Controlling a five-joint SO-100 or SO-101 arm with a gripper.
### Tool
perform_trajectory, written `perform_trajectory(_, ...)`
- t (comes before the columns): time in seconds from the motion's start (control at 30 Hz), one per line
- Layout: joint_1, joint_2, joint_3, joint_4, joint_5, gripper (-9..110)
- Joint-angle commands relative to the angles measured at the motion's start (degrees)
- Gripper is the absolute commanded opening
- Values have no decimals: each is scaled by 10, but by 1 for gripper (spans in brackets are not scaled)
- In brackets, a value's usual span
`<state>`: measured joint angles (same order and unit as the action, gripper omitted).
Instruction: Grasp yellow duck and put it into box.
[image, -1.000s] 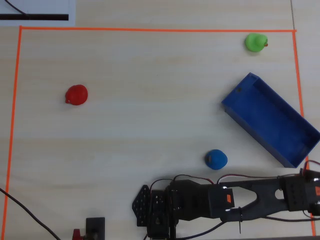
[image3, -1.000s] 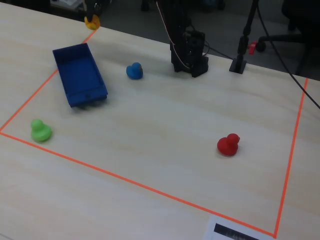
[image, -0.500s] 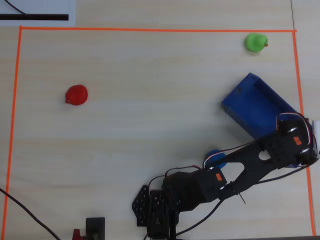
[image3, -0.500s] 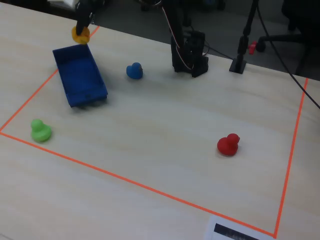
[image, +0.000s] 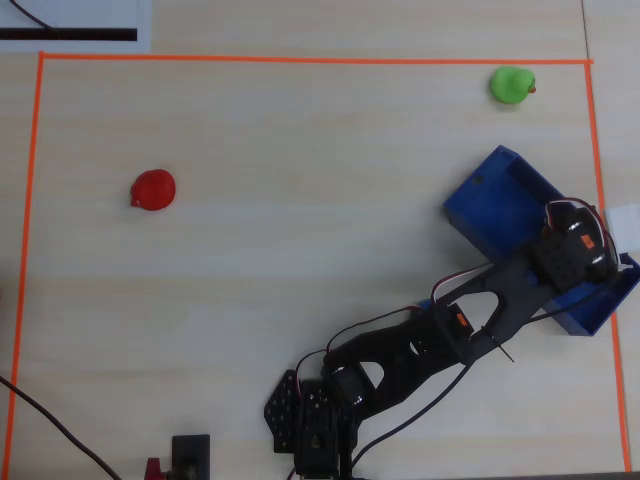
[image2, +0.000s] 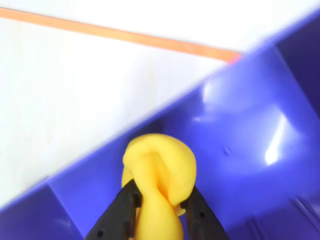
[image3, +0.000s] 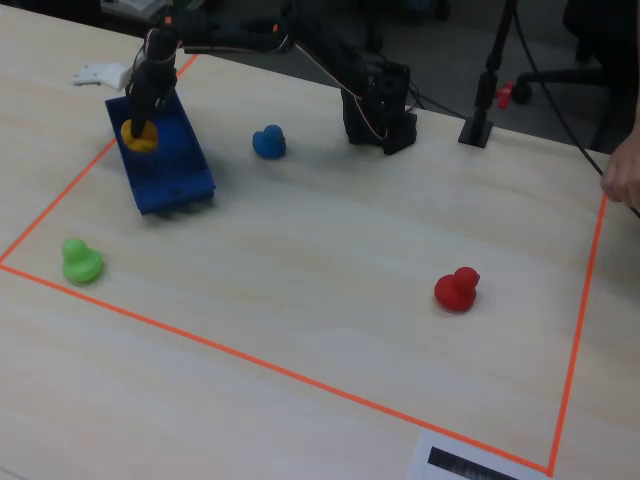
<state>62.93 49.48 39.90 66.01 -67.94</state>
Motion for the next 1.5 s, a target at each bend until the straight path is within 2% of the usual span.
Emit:
perform_trajectory(0.0, -9, 11, -35, -52, 0, 4)
perform_trajectory(0.07, -9, 15, -35, -54, 3, 7)
perform_trajectory(0.1, -8, 18, -35, -54, 6, 13)
perform_trajectory(0.13, -8, 22, -33, -53, 6, 23)
perform_trajectory(0.17, -8, 25, -34, -43, 6, 27)
perform_trajectory(0.43, -4, 75, -18, 33, 18, 28)
perform_trajectory(0.5, -4, 85, -17, 46, 24, 27)
perform_trajectory(0.77, -9, 175, -47, 65, 142, 0)
perform_trajectory(0.9, -41, 262, -23, 91, 158, 0)
perform_trajectory(1.13, -166, 497, 216, 131, 115, 0)
perform_trajectory(1.47, -501, 868, 671, 149, 57, 0)
